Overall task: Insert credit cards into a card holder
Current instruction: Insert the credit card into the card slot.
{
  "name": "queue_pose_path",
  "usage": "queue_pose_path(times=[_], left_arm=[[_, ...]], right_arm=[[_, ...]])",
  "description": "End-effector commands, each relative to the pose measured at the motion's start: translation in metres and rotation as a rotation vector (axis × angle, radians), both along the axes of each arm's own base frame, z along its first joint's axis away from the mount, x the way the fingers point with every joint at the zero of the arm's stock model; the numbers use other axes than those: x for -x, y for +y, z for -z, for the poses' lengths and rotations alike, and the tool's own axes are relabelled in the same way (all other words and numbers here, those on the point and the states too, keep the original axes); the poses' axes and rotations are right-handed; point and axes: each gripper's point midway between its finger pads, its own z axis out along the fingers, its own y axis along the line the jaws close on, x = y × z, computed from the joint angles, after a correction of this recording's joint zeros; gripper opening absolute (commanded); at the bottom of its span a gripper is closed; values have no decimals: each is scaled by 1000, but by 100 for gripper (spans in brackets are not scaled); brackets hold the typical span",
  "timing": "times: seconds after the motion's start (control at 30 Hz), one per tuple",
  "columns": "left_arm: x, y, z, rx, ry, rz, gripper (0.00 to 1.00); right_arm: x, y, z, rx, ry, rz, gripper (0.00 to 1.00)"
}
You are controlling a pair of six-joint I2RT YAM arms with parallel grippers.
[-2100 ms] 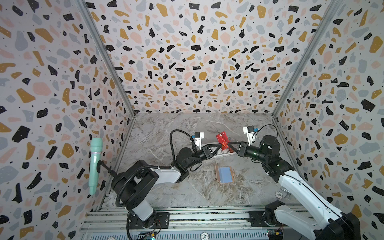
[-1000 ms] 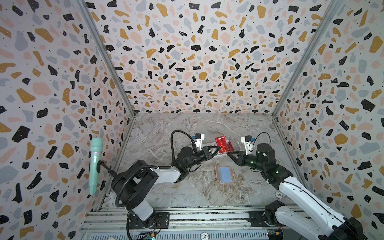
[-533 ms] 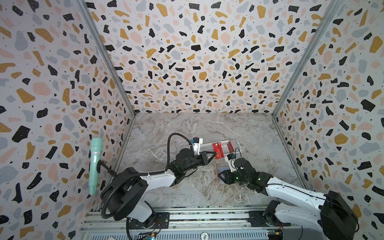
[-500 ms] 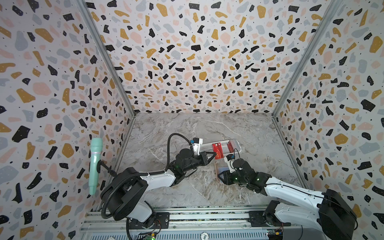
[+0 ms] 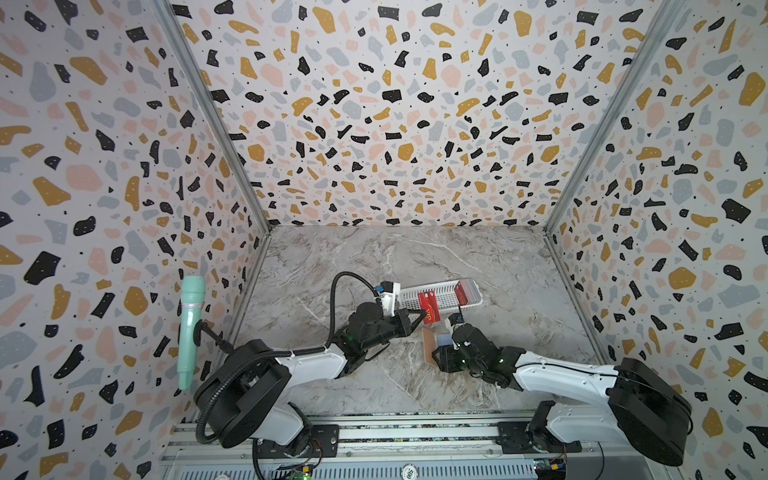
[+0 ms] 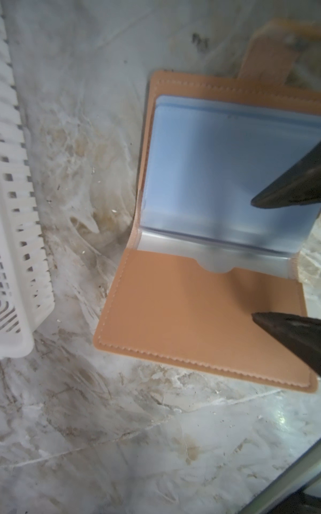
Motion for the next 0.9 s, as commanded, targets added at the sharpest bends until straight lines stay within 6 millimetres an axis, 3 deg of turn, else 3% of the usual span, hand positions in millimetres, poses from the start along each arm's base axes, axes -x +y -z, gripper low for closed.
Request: queue_pose_path(times=[0.0, 0.37, 0.63, 0.87], left_arm=[[2, 4, 4, -8, -7, -6, 0], [9, -14, 34, -60, 66, 24, 0], [9, -15, 57, -149, 117, 5, 0], [22, -23, 78, -199, 185, 41, 0]], right_arm=[[-7, -3, -2, 34, -29, 42, 64], [-3, -8, 8, 134, -43, 50, 67], [0, -13, 15, 239, -59, 47, 69], [1, -11, 18, 286, -62, 47, 71]])
